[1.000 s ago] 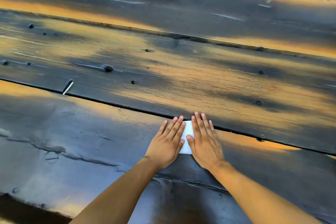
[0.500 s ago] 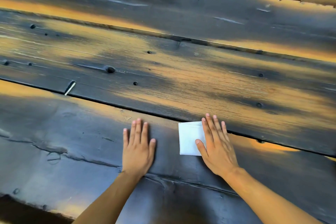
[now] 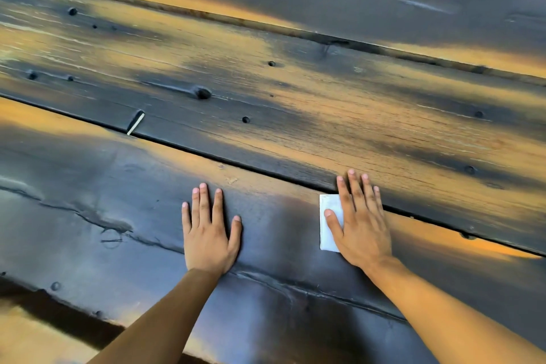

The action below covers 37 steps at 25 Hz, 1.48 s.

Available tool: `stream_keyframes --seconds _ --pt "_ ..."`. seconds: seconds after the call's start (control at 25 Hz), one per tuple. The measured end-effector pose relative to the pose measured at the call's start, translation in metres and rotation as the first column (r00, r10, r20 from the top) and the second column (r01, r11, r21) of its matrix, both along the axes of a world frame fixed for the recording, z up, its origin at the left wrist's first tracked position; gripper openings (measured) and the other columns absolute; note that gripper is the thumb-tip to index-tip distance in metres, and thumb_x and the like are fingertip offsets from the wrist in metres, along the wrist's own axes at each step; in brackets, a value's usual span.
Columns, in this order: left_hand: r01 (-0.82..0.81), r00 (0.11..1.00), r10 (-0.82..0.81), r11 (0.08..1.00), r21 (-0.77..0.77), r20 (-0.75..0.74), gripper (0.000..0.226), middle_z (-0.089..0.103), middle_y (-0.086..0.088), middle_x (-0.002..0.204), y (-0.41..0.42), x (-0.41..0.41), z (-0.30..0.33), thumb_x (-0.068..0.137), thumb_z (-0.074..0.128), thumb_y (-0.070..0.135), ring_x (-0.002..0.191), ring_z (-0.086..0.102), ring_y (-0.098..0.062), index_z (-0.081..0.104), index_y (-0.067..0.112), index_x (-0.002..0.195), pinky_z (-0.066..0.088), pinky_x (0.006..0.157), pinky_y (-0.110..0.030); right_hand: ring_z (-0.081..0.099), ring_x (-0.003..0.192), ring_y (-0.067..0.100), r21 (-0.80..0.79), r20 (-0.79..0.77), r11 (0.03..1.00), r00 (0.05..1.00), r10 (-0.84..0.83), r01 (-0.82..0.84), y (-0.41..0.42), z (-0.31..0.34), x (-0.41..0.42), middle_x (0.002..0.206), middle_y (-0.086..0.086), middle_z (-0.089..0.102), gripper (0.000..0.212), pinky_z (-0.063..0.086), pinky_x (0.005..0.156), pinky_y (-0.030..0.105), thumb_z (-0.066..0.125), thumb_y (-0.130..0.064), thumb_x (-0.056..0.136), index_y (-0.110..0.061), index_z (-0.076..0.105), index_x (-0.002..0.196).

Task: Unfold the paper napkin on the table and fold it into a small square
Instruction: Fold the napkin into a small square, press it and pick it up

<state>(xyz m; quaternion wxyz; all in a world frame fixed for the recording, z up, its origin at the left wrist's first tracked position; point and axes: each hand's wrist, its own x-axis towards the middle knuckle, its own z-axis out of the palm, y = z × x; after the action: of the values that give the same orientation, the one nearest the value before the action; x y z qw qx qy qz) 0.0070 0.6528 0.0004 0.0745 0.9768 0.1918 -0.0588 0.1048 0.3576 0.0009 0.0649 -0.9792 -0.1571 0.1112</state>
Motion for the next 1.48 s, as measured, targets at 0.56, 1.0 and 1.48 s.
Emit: stream_keyframes --seconds 0.56,1.0,1.48 --pt "0.01 1.0 -0.01 1.0 -0.014 0.029 0.071 0.021 -0.016 0.165 0.002 0.001 0.001 0.094 0.031 0.048 0.155 0.014 -0.031 0.034 0.011 0.154 0.016 0.123 -0.055 0.002 0.155 0.035 -0.093 0.072 0.994 0.995 0.069 -0.062 0.033 0.025 -0.003 0.168 0.013 0.01 0.071 0.01 0.125 0.055 0.037 -0.032 0.095 -0.005 0.017 0.158" --pt "0.023 1.0 -0.023 1.0 0.001 0.01 0.071 0.019 -0.016 0.166 0.004 -0.001 0.0 0.094 0.033 0.047 0.155 0.012 -0.03 0.032 0.011 0.155 0.013 0.124 -0.054 0.003 0.156 0.029 -0.07 0.0 0.998 1.0 -0.002 0.002 0.052 0.014 -0.003 0.168 0.011 0.006 0.077 0.009 0.126 0.05 0.036 -0.047 0.097 -0.008 0.013 0.159" --pt "0.025 0.999 -0.025 1.0 0.005 0.03 0.071 0.021 -0.016 0.165 0.004 0.002 -0.002 0.094 0.034 0.049 0.155 0.012 -0.03 0.034 0.012 0.154 0.013 0.125 -0.053 0.002 0.156 0.027 -0.04 0.026 0.993 0.993 0.113 -0.112 0.088 0.004 0.005 0.167 0.015 0.009 0.075 0.011 0.126 0.048 0.029 -0.051 0.1 -0.005 0.017 0.158"
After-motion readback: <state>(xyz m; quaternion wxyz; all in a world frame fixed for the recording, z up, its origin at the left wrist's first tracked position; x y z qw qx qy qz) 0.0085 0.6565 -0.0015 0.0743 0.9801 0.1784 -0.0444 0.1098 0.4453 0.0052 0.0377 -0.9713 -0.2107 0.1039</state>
